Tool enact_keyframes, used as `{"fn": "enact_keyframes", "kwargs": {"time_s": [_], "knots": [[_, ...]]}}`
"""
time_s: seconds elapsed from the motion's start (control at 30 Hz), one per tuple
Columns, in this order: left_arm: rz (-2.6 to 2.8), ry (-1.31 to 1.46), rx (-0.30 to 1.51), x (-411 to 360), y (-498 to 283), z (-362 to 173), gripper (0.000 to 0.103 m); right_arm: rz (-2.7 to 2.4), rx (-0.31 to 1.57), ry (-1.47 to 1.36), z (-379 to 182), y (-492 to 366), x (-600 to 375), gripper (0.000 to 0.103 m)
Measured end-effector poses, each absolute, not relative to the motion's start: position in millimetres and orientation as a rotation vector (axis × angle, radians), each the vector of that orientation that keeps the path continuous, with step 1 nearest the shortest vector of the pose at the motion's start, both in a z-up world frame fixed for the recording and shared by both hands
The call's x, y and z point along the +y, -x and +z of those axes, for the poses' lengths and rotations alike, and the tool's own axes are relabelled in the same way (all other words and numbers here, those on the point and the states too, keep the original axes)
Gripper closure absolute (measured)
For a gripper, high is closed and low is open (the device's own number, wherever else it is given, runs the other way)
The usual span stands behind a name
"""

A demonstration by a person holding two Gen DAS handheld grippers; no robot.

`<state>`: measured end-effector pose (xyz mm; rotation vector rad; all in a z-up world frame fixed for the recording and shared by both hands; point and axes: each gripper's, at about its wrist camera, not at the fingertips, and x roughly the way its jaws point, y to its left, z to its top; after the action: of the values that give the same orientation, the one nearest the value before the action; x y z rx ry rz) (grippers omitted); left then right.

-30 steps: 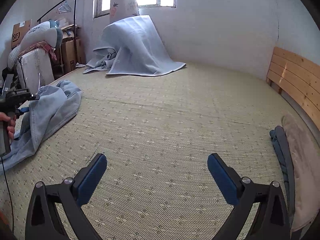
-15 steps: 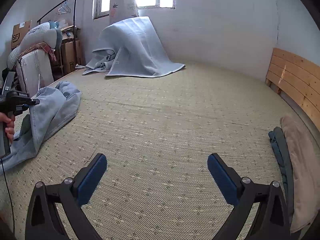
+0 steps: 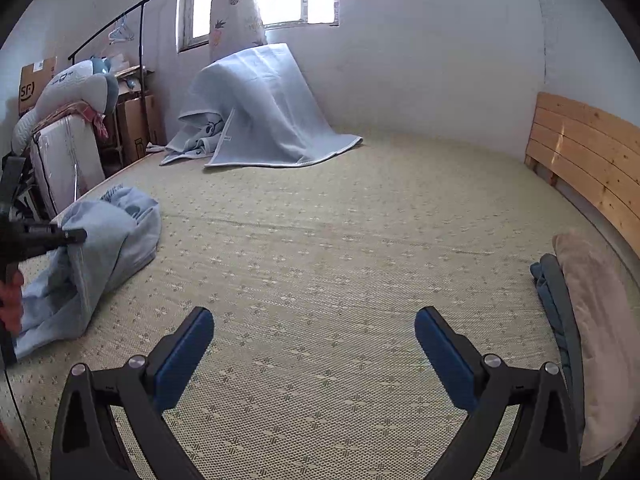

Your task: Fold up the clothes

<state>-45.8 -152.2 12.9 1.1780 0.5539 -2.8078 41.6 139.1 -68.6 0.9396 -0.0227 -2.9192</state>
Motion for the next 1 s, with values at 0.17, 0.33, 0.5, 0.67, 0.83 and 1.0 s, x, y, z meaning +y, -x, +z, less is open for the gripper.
{"fn": "enact_keyframes", "kwargs": {"time_s": [0.17, 0.33, 0.5, 0.67, 0.83, 1.0], "knots": [[-2.853, -1.234, 0.527, -116.8, 36.3, 10.6, 0.101, -2.936, -0.093, -0.941, -61.9, -38.6, 154.6, 0.000], [-2.881, -1.266, 0.495, -92.9, 19.6, 8.7, 0.101, -2.945, -0.116, -0.924, -56.9, -39.1, 164.6, 0.000], [-2.949, -1.351, 0.459, -54.8, -12.0, 6.1, 0.101, -2.950, -0.133, -0.916, -52.5, -40.1, 172.1, 0.000], [-3.019, -1.481, 0.433, -10.5, -55.4, 3.7, 0.101, -2.951, -0.157, -0.913, -46.4, -40.0, 177.4, 0.000], [-3.069, -1.618, 0.432, 29.0, -105.1, 1.0, 0.101, -2.938, -0.165, -0.911, -41.7, -37.6, 178.6, 0.000], [-3.091, -1.716, 0.415, 50.1, -141.3, -1.6, 0.101, -2.842, -0.188, -0.895, -36.5, -37.3, 171.2, 0.000]]}}
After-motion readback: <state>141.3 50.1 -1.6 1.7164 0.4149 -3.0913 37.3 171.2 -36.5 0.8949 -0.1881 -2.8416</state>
